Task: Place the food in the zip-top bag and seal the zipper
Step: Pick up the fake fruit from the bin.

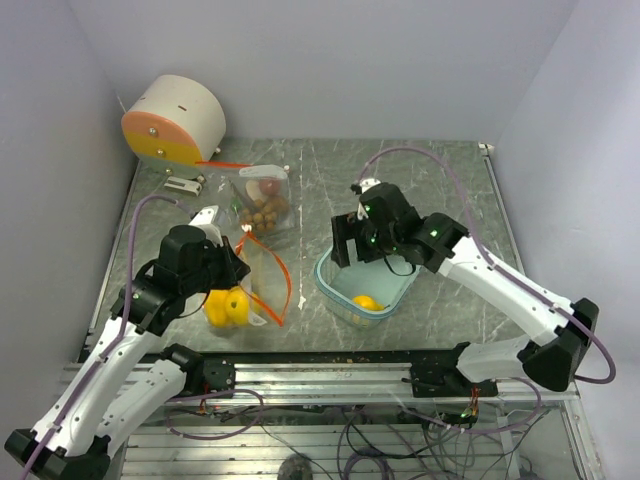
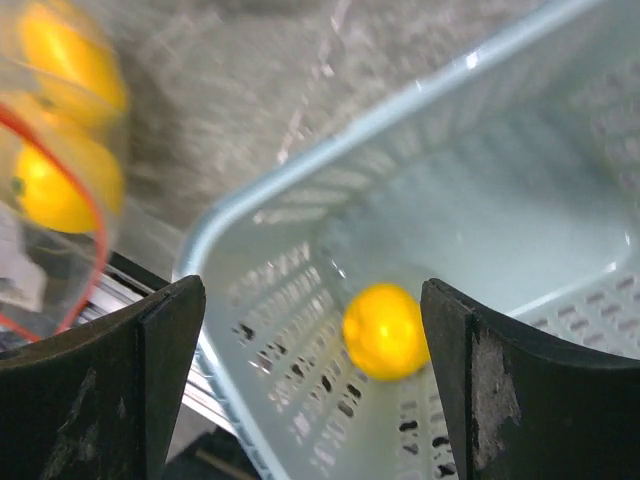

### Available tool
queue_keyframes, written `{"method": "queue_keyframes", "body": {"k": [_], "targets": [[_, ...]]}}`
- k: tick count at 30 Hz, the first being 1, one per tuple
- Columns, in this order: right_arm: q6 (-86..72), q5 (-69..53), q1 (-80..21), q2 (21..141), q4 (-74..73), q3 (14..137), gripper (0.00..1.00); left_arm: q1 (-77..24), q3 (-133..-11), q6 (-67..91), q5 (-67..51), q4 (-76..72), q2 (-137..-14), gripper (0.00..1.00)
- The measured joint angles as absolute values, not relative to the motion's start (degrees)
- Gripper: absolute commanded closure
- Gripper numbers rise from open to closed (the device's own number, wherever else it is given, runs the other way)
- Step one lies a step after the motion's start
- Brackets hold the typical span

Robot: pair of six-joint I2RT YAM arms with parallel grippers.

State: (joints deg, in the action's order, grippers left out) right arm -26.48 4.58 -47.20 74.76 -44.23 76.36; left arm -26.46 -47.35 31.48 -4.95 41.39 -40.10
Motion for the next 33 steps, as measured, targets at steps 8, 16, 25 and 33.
{"method": "queue_keyframes", "body": {"k": [8,16,25,33], "targets": [[-28.7,7.0,-47.2,80.4,-50.2,68.9,0.09,-26.5,-52.2,29.9,-6.3,41.2,-42.0,0.93],[-28.7,6.7,-46.4,85.5,-50.6,63.3,0.07,-26.5,-48.8,29.5,-7.4,38.7,-41.5,0.93],[-28.7,1.3,-46.1,87.0,-48.3,58.4,0.13,-26.5,-47.8,29.3,-7.3,38.1,-42.3,0.93],[-28.6,-0.4,-46.0,87.7,-44.4,55.4,0.73,-26.5,-47.0,29.4,-7.3,37.3,-42.0,0.93]]}}
